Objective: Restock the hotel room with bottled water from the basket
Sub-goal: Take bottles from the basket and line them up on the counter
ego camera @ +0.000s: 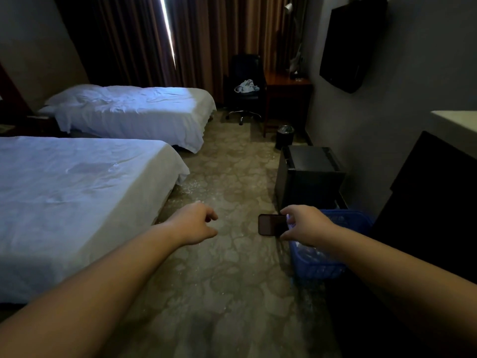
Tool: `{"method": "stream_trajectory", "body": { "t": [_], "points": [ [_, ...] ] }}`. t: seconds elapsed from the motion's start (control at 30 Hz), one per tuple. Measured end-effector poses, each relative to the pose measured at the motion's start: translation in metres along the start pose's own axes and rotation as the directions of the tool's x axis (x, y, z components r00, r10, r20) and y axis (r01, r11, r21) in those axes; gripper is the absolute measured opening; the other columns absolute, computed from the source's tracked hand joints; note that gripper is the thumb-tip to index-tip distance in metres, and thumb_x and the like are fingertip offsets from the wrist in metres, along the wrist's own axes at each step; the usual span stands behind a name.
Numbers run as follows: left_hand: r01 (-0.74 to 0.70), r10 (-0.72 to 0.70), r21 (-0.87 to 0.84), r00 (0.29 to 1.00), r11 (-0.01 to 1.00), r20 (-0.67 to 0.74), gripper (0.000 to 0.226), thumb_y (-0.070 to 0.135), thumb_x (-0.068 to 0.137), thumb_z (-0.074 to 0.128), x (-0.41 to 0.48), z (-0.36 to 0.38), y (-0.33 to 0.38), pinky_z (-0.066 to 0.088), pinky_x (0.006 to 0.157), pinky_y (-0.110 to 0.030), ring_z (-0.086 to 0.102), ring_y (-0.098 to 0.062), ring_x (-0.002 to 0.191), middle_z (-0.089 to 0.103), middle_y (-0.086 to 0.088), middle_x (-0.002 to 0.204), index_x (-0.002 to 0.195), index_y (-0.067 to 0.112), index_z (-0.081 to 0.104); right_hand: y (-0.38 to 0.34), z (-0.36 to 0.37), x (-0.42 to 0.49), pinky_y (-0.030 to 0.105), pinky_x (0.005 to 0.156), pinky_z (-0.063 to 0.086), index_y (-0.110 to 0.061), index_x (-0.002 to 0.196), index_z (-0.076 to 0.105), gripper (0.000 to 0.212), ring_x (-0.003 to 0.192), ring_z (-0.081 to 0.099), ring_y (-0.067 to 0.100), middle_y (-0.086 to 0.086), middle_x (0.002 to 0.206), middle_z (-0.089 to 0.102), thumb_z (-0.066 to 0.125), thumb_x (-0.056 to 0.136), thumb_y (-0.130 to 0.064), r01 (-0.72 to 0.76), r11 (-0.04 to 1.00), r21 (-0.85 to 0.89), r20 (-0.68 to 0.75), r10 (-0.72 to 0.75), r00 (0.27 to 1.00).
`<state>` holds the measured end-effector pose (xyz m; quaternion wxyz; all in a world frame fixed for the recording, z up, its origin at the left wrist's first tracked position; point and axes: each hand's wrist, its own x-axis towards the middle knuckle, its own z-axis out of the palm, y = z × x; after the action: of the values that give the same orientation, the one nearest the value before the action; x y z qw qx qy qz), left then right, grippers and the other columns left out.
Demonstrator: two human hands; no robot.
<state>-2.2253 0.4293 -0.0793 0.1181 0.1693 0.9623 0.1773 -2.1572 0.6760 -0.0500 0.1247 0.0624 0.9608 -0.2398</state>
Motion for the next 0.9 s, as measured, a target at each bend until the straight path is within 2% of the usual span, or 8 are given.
{"method": "stream_trajectory", "body": {
  "t": [0.13, 0.33, 0.53, 0.77, 0.9],
  "points": [
    [-0.001, 0.002, -0.026, 1.000, 1.000, 0.011, 0.047, 0.032, 0.081, 0.068, 0.040, 0.013, 0.019, 0.045, 0.084, -0.021, 0.058, -0.012, 0.104, 0.061, 0.001, 0.124, 0.125, 0.021, 0.058, 0.031, -0.025, 0.027, 0.037, 0.096, 0.049, -0.019, 0.143, 0.033, 0.075, 0.115, 0.055, 0.022, 0.009, 0.129, 0.055, 0.072, 0.078, -0.014, -0.017, 0.998, 0.053, 0.002, 0.017, 1.000],
    [0.050, -0.049, -0.015, 0.998, 0.999, 0.048, 0.051, 0.032, 0.081, 0.068, 0.077, 0.026, 0.026, 0.048, 0.084, -0.024, 0.059, -0.013, 0.105, 0.060, -0.001, 0.125, 0.129, 0.022, 0.054, 0.064, -0.036, 0.053, 0.036, 0.094, 0.049, -0.016, 0.140, 0.038, 0.067, 0.111, 0.056, 0.021, 0.009, 0.125, 0.056, 0.069, 0.081, -0.012, -0.046, 0.992, 0.114, 0.006, 0.045, 0.999],
    [0.027, -0.027, -0.021, 0.999, 0.999, -0.041, 0.061, 0.034, 0.080, 0.068, 0.121, 0.017, 0.027, 0.044, 0.095, -0.030, 0.052, -0.018, 0.121, 0.053, -0.003, 0.136, 0.135, 0.023, 0.046, 0.069, -0.048, 0.093, 0.037, 0.092, 0.050, -0.017, 0.141, 0.036, 0.067, 0.112, 0.056, 0.024, 0.010, 0.131, 0.052, 0.068, 0.082, -0.012, -0.050, 0.991, 0.120, 0.022, 0.048, 0.999],
    [0.017, -0.018, 0.015, 0.998, 1.000, 0.061, 0.059, 0.036, 0.082, 0.067, 0.192, -0.001, -0.002, 0.044, 0.093, -0.027, 0.053, -0.017, 0.121, 0.054, -0.002, 0.135, 0.135, 0.023, 0.046, 0.056, -0.060, 0.171, 0.038, 0.097, 0.048, -0.019, 0.136, 0.043, 0.063, 0.117, 0.053, 0.021, 0.007, 0.131, 0.054, 0.071, 0.080, -0.015, -0.077, 0.994, 0.071, -0.018, 0.079, 0.997],
    [0.009, -0.013, 0.040, 0.993, 0.999, 0.114, 0.057, 0.036, 0.082, 0.067, 0.242, -0.029, -0.028, 0.044, 0.098, -0.029, 0.053, -0.018, 0.120, 0.054, -0.003, 0.134, 0.134, 0.020, 0.049, 0.046, -0.072, 0.227, 0.035, 0.095, 0.049, -0.019, 0.134, 0.045, 0.062, 0.116, 0.055, 0.021, 0.006, 0.128, 0.057, 0.072, 0.078, -0.017, -0.118, 0.993, 0.011, -0.041, 0.118, 0.992]
  ]
}}
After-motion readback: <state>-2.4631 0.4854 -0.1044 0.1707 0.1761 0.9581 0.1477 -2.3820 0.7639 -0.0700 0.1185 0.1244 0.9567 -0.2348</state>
